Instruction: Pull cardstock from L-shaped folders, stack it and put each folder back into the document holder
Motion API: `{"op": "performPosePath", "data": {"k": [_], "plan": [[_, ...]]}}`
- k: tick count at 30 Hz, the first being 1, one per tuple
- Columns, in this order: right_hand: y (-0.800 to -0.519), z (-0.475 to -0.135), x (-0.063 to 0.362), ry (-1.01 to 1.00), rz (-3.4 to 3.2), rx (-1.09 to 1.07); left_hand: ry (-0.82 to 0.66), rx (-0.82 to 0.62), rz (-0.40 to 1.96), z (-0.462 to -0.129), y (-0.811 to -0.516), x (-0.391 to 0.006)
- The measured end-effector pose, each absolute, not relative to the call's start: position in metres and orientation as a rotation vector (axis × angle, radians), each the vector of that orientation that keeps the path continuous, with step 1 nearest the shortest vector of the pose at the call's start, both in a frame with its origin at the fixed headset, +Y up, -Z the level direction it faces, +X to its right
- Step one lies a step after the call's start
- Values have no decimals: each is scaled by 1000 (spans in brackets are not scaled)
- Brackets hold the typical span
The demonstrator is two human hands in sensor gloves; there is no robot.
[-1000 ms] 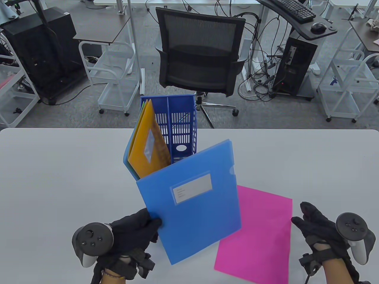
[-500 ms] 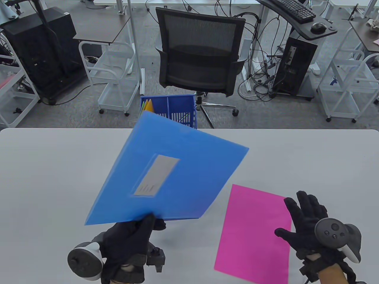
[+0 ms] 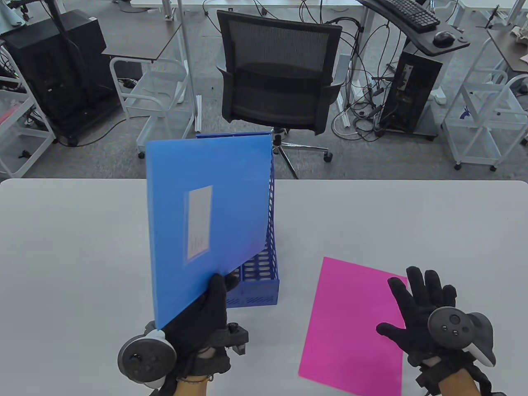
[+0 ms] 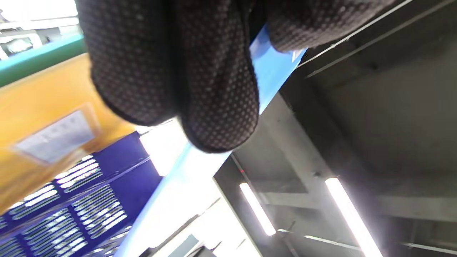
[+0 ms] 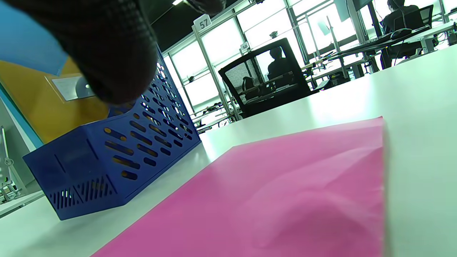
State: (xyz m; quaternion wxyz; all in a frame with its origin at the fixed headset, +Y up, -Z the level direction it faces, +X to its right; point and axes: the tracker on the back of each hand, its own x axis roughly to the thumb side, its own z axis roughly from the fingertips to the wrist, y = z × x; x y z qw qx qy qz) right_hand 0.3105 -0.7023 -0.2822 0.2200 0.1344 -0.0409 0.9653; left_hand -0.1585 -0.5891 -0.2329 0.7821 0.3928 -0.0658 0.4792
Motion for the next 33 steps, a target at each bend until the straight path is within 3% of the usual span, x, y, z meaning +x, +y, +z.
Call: {"op": "performPosePath", "data": {"k": [6,13,28,33], "plan": [[-701,-281,305,-135,2672,410,-12,751,910,-253,-594,-138],[-701,-280,302,-142,2675,424,119,575,925,-282,-627,-130],[-701,-281,303,-142,2640,422,251,375,922,-314,-674,-136],[-701,-282,302,-128,2640,429,274,362,1031,-313,-682,-144]]}}
